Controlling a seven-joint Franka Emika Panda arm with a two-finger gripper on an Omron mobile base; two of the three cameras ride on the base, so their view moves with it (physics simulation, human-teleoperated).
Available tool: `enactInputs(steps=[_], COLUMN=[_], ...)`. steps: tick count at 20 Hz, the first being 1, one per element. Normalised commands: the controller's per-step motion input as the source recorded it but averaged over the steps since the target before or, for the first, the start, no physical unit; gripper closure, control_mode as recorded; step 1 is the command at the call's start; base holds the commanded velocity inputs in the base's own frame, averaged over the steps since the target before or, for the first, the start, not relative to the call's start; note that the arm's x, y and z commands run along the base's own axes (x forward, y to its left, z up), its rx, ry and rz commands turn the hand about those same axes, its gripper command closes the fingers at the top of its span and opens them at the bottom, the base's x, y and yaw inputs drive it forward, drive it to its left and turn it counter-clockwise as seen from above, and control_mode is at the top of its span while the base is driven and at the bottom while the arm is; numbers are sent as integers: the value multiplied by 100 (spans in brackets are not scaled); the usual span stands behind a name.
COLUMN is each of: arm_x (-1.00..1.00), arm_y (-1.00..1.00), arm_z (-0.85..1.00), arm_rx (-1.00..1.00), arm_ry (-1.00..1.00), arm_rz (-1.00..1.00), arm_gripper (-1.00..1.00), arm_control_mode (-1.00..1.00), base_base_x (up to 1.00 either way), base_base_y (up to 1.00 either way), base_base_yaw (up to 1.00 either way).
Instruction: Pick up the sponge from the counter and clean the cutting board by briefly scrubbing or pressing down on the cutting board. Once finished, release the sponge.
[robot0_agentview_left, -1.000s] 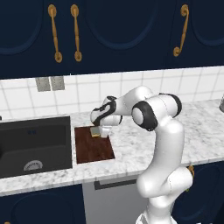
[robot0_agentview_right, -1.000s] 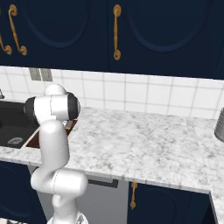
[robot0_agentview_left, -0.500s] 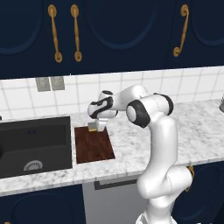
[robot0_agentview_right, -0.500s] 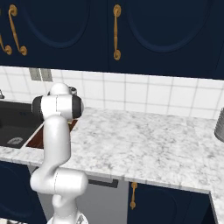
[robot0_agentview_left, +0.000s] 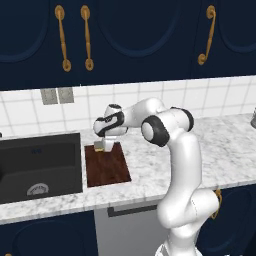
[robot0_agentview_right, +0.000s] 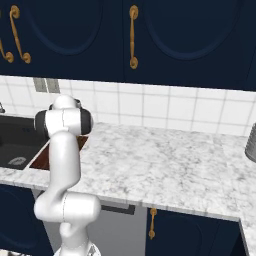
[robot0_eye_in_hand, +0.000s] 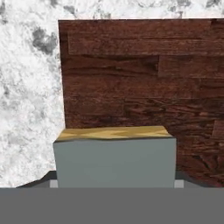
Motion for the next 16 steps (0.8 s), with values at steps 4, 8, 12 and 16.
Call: enactInputs(steps=[4, 8, 12, 16], arm_x=[-26, -41, -66, -82], arm_y=[80, 61, 2, 0], arm_z=[-21, -23, -30, -50], arm_rx=[0, 0, -1, -4], arm_ry=[0, 2, 4, 1], arm_rz=[0, 0, 0, -1], arm_gripper=[100, 100, 100, 100], arm_control_mode=[-100, -100, -100, -100], base_base_x=[0, 0, 0, 0], base_base_y=[0, 0, 0, 0], base_base_yaw=[0, 0, 0, 0])
